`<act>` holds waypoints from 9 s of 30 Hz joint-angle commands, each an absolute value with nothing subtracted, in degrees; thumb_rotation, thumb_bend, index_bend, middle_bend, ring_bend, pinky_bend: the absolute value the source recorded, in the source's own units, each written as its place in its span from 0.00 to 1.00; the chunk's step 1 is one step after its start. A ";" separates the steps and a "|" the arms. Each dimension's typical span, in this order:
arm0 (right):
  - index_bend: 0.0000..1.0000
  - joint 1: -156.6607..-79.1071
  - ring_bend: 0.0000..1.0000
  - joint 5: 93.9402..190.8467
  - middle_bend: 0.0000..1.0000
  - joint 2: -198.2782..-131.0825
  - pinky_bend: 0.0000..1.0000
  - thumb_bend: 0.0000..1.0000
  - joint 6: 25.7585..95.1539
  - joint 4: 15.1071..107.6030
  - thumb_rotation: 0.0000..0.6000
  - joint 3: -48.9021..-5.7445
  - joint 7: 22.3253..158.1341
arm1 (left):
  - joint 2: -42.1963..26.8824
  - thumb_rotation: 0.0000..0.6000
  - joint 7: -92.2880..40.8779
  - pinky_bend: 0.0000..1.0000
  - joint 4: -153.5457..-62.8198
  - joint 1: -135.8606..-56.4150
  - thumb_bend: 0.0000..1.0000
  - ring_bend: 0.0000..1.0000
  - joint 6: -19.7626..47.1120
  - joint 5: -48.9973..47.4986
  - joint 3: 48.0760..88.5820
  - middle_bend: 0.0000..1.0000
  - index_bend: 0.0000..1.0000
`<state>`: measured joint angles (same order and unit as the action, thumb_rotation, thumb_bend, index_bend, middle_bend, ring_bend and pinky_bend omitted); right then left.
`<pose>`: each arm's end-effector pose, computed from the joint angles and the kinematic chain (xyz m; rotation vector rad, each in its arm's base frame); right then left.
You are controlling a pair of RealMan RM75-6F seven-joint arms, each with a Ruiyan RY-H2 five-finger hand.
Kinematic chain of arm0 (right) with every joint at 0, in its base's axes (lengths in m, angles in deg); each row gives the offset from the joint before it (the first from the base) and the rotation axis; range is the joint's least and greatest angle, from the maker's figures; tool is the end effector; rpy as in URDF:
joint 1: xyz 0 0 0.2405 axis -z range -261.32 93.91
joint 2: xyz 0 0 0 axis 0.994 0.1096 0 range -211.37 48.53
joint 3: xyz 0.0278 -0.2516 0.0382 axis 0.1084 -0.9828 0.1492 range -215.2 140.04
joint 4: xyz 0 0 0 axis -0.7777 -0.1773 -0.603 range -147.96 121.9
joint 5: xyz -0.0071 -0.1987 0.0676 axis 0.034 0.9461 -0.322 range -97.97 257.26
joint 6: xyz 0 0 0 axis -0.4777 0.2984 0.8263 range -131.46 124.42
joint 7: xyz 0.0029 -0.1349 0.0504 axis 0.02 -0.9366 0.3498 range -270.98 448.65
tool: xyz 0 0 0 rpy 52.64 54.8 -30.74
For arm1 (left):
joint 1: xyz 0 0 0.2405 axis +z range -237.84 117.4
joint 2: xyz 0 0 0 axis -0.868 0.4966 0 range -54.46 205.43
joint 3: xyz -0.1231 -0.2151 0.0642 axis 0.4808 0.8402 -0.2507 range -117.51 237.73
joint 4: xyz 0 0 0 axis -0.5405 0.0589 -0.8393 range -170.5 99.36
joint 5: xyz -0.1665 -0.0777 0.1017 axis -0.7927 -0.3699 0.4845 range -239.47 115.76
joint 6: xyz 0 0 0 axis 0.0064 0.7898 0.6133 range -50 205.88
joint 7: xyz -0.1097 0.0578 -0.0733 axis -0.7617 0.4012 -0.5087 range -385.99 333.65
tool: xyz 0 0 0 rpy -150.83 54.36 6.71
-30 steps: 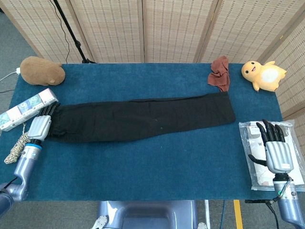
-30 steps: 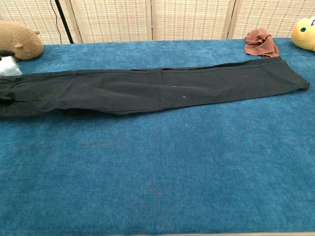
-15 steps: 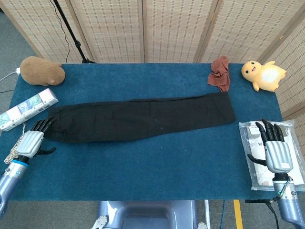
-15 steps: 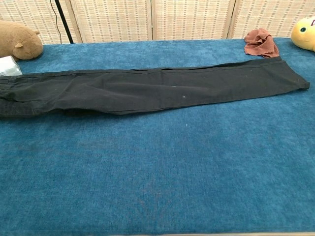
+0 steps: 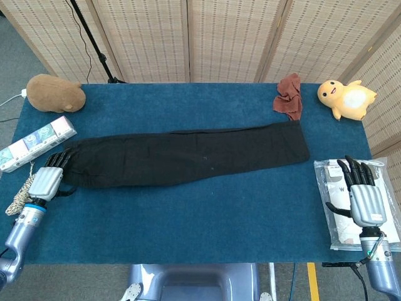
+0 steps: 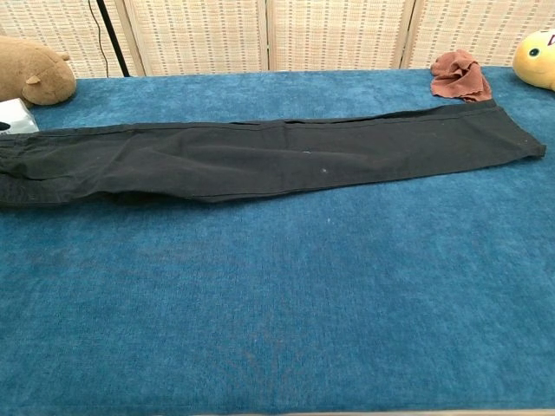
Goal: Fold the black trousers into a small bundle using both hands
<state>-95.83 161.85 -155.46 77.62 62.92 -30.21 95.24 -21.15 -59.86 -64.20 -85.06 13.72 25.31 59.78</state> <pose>-0.3299 -0.2428 0.1387 1.3492 -0.8574 0.9797 -0.3819 0.3188 0.0580 -1.5820 -1.0087 -0.8484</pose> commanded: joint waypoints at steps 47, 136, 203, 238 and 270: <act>0.00 -95.47 0.00 162.62 0.00 -154.92 0.00 0.00 77.53 63.59 1.00 -30.15 96.78 | -30.08 1.00 -59.28 0.20 -48.15 -87.77 0.64 0.09 17.44 25.36 59.99 0.13 0.34; 0.00 -95.37 0.00 163.43 0.00 -154.04 0.00 0.00 77.45 65.91 1.00 -30.56 96.66 | -17.40 1.00 -51.59 0.34 -44.19 -95.26 0.66 0.25 -19.42 30.32 58.53 0.34 0.64; 0.00 -95.25 0.00 161.11 0.00 -151.85 0.00 0.00 74.92 64.90 1.00 -29.83 102.11 | -39.42 1.00 -20.94 0.06 -54.81 -138.00 0.21 0.00 9.32 26.14 68.52 0.00 0.00; 0.00 -95.63 0.00 162.33 0.00 -152.60 0.00 0.00 74.67 66.27 1.00 -30.86 98.87 | -26.17 1.00 -50.16 0.19 -58.06 -102.03 0.24 0.08 -11.71 38.57 49.39 0.11 0.23; 0.00 -95.91 0.00 161.99 0.00 -152.91 0.00 0.00 73.78 65.46 1.00 -30.98 99.57 | -33.49 1.00 -57.98 0.23 -44.42 -97.83 0.24 0.19 -3.46 40.98 46.24 0.21 0.34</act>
<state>-95.90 161.99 -152.91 73.78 65.47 -30.98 99.58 -33.16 -58.22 -44.56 -97.58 -3.87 41.03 46.18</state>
